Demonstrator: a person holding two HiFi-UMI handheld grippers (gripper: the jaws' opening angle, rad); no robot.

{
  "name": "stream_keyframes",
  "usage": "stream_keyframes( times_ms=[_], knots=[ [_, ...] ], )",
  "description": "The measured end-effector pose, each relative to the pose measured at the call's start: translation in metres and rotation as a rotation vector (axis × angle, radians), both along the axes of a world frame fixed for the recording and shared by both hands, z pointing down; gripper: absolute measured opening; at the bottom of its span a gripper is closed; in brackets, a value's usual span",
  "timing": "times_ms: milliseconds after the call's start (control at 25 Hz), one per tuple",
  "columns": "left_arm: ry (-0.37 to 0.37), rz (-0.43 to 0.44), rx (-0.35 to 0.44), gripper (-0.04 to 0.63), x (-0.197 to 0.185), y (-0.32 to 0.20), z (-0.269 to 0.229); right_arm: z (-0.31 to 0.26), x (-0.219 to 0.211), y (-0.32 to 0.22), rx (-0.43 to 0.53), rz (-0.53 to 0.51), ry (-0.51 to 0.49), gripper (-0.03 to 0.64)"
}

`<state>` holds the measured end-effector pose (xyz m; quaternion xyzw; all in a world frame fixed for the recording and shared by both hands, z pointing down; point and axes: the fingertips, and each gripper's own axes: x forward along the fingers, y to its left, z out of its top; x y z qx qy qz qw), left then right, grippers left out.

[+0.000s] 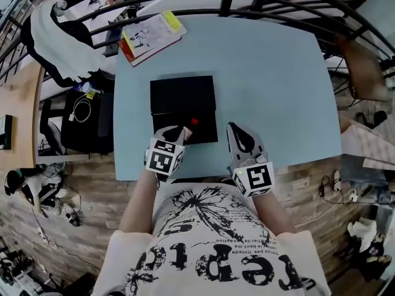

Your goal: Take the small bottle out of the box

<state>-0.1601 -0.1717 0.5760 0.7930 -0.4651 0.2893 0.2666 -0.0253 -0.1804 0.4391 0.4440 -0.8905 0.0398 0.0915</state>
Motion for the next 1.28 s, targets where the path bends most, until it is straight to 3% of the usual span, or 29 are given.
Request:
stream_keyframes(
  times_ms=[440, 800, 1280],
  knots=[
    [-0.014, 0.231, -0.22, 0.226, 0.028, -0.011, 0.063, 0.02, 0.014, -0.01, -0.049, 0.133, 0.023, 0.008],
    [-0.077, 0.264, -0.311, 0.255, 0.032, -0.014, 0.095, 0.026, 0.027, -0.006, -0.072, 0.184, 0.035, 0.008],
    [-0.194, 0.245, -0.273, 0.232, 0.028, -0.014, 0.095, 0.026, 0.043, -0.005, -0.088, 0.16, 0.026, 0.008]
  ],
)
